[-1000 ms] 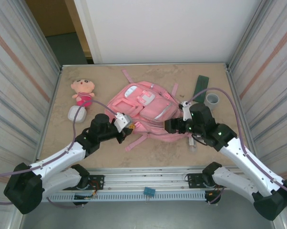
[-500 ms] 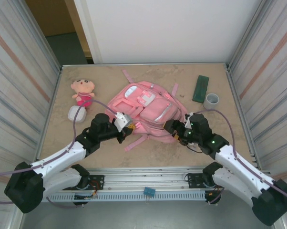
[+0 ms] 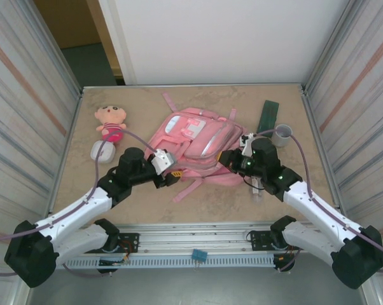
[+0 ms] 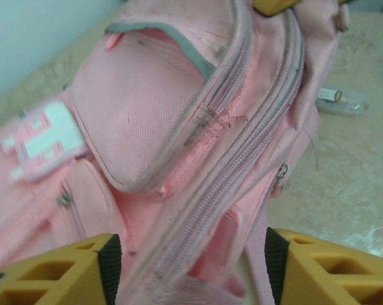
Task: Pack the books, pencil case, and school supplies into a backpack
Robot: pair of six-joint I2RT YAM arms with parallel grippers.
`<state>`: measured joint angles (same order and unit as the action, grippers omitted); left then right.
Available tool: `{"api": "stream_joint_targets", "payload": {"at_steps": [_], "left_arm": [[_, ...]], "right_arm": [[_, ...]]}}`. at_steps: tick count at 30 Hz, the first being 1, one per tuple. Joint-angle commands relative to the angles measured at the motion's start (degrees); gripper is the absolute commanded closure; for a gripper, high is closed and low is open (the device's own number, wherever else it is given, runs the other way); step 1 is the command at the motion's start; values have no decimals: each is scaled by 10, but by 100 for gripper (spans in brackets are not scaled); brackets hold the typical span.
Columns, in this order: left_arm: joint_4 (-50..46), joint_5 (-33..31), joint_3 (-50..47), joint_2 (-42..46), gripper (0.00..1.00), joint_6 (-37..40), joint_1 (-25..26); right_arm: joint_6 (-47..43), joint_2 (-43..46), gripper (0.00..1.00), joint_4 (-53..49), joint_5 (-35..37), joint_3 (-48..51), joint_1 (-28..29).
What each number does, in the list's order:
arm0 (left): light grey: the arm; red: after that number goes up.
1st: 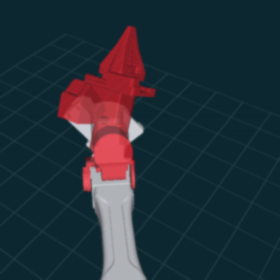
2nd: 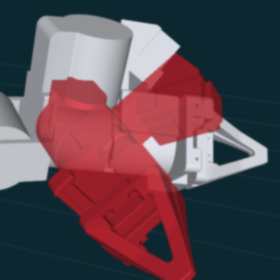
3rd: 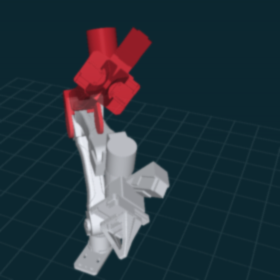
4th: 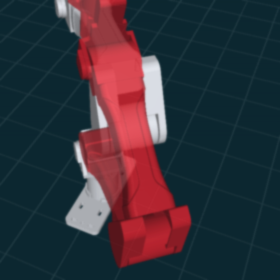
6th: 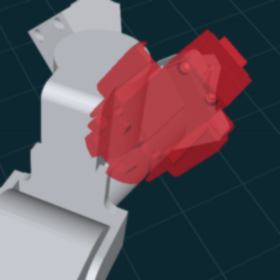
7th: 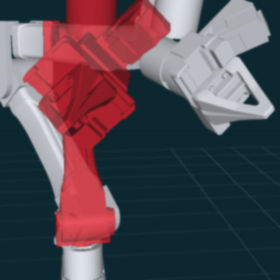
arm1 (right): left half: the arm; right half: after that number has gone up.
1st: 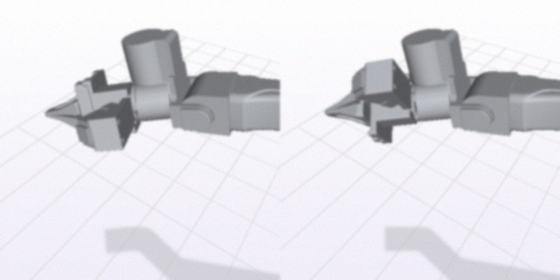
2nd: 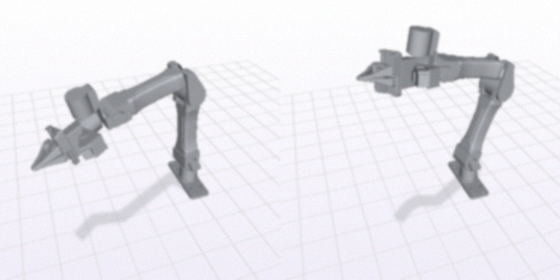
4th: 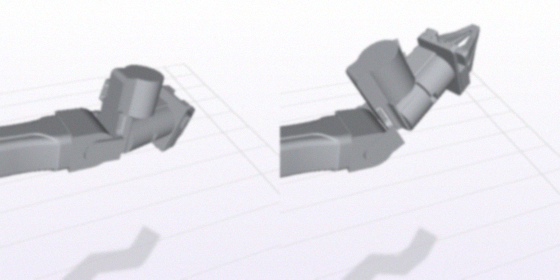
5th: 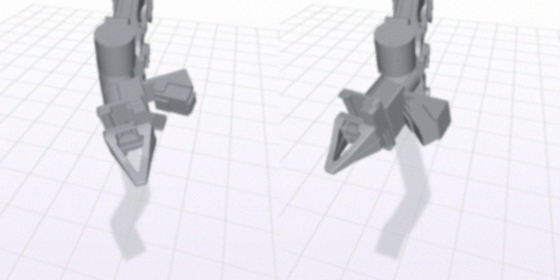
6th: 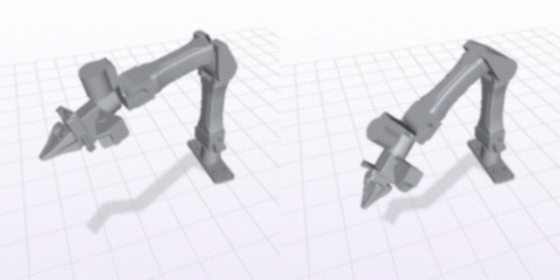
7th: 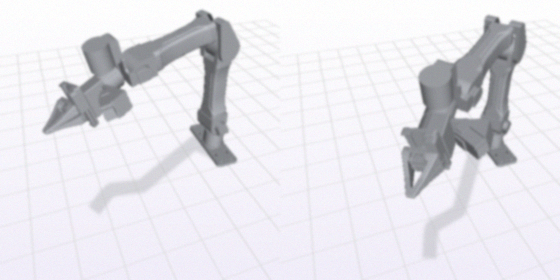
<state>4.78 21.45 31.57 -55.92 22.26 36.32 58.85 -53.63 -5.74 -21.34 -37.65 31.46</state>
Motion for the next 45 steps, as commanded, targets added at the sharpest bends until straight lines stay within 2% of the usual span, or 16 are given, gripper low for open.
{"api": "stream_joint_targets", "payload": {"at_steps": [1,6,13,14,17,19,21,24,26,29,32,34,37,40,43,45], "left_arm": [[-7,33,37,-12,34,123,1],[-54,27,91,-85,32,228,34],[-41,4,121,-173,31,242,45],[-29,-7,119,-179,35,234,45],[-2,-21,106,-189,65,212,44],[-7,18,108,-184,87,179,33],[-36,85,126,-179,100,135,9],[-98,149,165,-170,100,89,-16],[-132,177,184,-163,100,76,-24],[-180,209,211,-157,100,74,-32],[-196,223,223,-158,100,71,-37],[-204,249,233,-166,100,63,-46],[-204,286,244,-176,100,50,-53],[-206,305,253,-183,100,42,-54],[-217,289,262,-187,99,40,-55],[-213,271,259,-180,90,35,-55]], "right_arm": [[-60,-6,94,-2,-42,-41,-4],[-68,-28,93,-1,-72,-66,-10],[-60,-42,91,-8,-94,-87,-18],[-54,-42,90,-12,-94,-86,-21],[-35,-39,81,-14,-103,-74,-28],[-61,-35,56,-53,-95,-79,-29],[-132,-12,42,-150,-33,-103,-17],[-230,34,36,-243,115,-99,23],[-275,70,33,-239,153,-68,48],[-277,103,25,-190,123,-23,57],[-255,101,20,-77,25,11,65],[-261,86,19,-16,20,18,93],[-319,43,18,-11,60,-5,136],[-343,-8,20,5,41,-29,146],[-321,-49,56,31,34,-51,146],[-280,-59,80,50,47,-61,142]]}}
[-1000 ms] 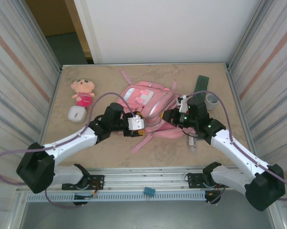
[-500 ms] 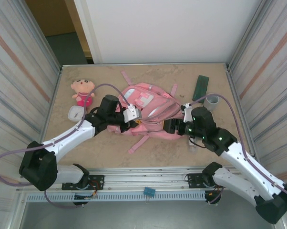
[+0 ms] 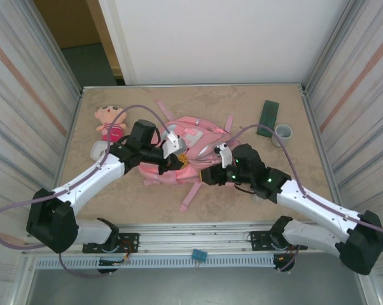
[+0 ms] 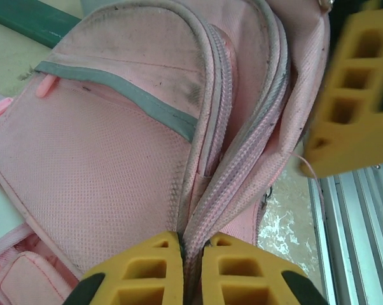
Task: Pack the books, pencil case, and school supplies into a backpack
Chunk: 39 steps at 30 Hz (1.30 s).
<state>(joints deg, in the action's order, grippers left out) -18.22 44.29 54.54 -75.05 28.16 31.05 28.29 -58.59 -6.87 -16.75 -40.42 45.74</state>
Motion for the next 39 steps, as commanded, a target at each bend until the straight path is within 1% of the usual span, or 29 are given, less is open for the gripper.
{"api": "stream_joint_targets", "payload": {"at_steps": [1,2,3,4,6,7,9,10,13,14,16,19,23,26,29,34,37,39], "left_arm": [[24,34,23,20,84,-26,-2],[39,17,12,33,76,-30,-1],[59,-8,-3,52,68,-35,2],[76,-36,-19,71,63,-33,7],[121,-110,-61,121,51,-23,23],[140,-145,-79,142,49,-16,31],[170,-219,-117,188,44,23,58],[185,-257,-138,210,43,48,81],[229,-335,-195,252,42,147,142],[236,-352,-210,259,42,179,160],[253,-375,-236,260,43,227,180],[293,-401,-265,248,43,254,185],[334,-405,-279,219,43,278,184],[371,-421,-284,205,43,278,184],[388,-416,-287,205,45,263,171],[405,-397,-302,222,46,248,153],[413,-409,-306,216,46,253,149],[436,-435,-311,203,48,253,145]], "right_arm": [[50,-12,93,65,2,-38,-6],[79,-14,99,68,0,-46,-12],[105,-15,100,73,-4,-52,-18],[124,-15,100,80,-11,-56,-21],[156,-15,100,92,-14,-66,-22],[168,-16,100,91,-13,-74,-23],[182,-26,100,78,-15,-93,-23],[185,-32,100,68,-15,-105,-23],[196,-49,100,54,-15,-126,-24],[200,-54,100,52,-18,-131,-25],[202,-62,100,48,-23,-139,-26],[201,-68,100,42,-28,-148,-27],[201,-71,100,38,-36,-154,-32],[202,-75,100,35,-47,-157,-36],[203,-76,100,35,-58,-160,-39],[209,-78,100,38,-75,-165,-41],[221,-83,100,47,-93,-168,-41],[231,-87,100,55,-105,-170,-39]]}}
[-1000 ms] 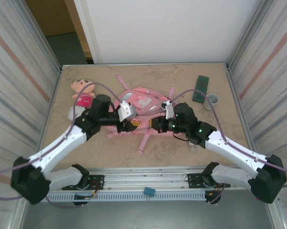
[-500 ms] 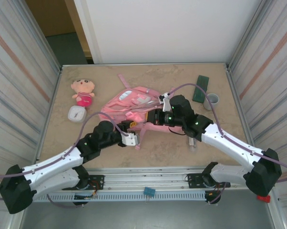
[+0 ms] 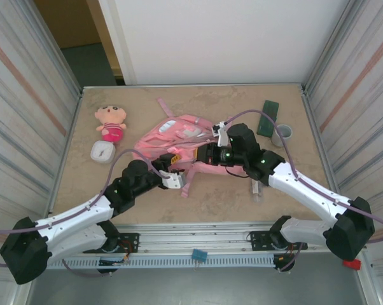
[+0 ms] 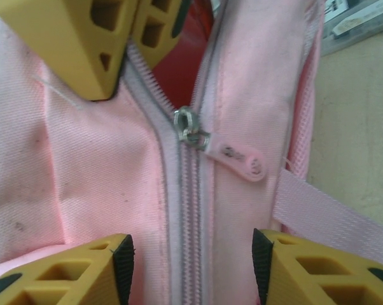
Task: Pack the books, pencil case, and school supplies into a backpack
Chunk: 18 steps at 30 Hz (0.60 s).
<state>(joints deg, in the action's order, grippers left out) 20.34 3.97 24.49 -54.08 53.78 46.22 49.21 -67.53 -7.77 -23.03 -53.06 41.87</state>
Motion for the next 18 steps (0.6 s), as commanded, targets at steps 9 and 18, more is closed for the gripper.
{"api": "stream_joint_targets", "payload": {"at_steps": [9,18], "left_arm": [[3,9,16,-6,100,-92,-18],[-79,145,51,-21,100,-204,-38]], "right_arm": [[0,8,98,13,-37,-41,-24],[-62,41,55,-133,54,-36,-50]]}}
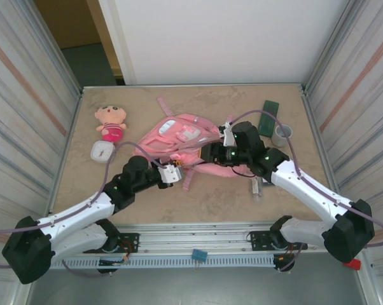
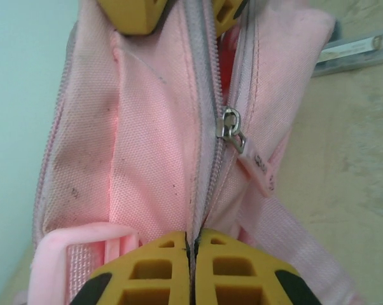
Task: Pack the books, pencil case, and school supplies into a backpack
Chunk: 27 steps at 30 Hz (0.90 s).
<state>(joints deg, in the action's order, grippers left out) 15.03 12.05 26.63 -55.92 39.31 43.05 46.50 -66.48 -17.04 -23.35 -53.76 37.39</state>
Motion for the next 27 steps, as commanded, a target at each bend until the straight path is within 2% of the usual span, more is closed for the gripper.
{"api": "stream_joint_targets", "payload": {"at_steps": [1,5,9,12,15,17,21,27], "left_arm": [[-29,77,33,-8,100,-69,-12],[-62,122,62,-30,100,-102,-28],[-116,142,102,-48,100,-125,-35],[-134,158,121,-57,100,-158,-43],[-152,175,141,-66,100,-190,-52],[-161,186,150,-70,100,-199,-55],[-164,196,155,-72,100,-213,-56],[-149,221,159,-73,100,-232,-60]], "right_arm": [[-42,43,54,-64,78,-30,1],[-53,108,54,-166,202,-37,56],[-49,166,61,-232,346,-33,179],[-24,176,63,-231,427,-14,269],[-20,144,63,-165,470,13,339],[-23,104,62,-123,478,15,353],[-1,23,57,-70,509,5,342],[3,-42,56,-27,469,-6,297]]}}
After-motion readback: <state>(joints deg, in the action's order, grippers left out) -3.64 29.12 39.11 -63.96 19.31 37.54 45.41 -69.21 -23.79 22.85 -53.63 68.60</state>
